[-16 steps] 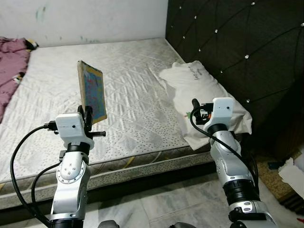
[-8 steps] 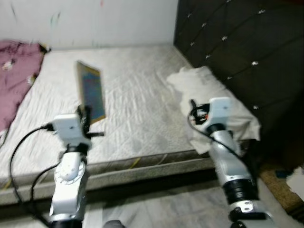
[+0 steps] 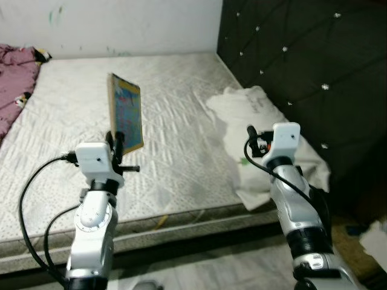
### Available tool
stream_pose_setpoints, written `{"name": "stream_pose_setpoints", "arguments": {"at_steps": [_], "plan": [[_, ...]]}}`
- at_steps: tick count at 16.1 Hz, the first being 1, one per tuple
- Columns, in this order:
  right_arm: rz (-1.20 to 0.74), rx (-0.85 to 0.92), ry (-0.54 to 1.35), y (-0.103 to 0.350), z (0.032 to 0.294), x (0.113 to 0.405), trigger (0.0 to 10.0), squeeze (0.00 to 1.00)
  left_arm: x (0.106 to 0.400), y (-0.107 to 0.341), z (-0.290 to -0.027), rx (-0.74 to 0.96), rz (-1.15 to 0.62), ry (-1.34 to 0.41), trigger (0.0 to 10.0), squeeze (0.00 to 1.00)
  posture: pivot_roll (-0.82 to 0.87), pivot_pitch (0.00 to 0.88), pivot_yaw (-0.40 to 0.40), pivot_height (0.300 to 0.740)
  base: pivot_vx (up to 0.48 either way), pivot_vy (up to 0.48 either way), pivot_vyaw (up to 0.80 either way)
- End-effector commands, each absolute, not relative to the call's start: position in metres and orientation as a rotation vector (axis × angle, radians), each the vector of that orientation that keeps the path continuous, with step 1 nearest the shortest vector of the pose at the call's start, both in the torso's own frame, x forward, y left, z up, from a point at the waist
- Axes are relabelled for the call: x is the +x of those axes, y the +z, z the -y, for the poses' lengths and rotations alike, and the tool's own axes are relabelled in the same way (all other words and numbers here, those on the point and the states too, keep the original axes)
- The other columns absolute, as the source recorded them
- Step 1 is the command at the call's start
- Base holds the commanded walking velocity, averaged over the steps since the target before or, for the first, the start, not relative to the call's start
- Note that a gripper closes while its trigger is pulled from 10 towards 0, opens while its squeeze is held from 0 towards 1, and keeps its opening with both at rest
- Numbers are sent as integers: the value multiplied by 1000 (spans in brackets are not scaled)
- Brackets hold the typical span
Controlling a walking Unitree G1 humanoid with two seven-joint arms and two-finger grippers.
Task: Clean up the room
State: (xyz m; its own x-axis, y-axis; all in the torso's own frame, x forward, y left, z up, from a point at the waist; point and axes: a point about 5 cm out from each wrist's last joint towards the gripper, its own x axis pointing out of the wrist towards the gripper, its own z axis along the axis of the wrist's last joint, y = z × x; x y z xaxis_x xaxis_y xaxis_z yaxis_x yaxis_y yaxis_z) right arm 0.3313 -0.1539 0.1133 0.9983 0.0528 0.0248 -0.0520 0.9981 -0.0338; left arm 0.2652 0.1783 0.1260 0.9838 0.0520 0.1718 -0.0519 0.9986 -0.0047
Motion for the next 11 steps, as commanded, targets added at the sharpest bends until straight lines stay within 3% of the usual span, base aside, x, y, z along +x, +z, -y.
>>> {"name": "stream_pose_setpoints", "arguments": {"at_steps": [1,5,11], "plan": [[35,-41,64,117,153,333,10000,0,268,134,-180,-2,202,76,10000,0,51,0,-14,740,0,0,0],[37,-46,67,117,152,334,10000,0,269,136,-181,7,215,75,10000,0,52,0,-13,740,0,0,0],[43,-61,74,119,150,335,10000,0,272,142,-176,10,248,40,10000,0,51,0,-13,740,412,0,0]]}}
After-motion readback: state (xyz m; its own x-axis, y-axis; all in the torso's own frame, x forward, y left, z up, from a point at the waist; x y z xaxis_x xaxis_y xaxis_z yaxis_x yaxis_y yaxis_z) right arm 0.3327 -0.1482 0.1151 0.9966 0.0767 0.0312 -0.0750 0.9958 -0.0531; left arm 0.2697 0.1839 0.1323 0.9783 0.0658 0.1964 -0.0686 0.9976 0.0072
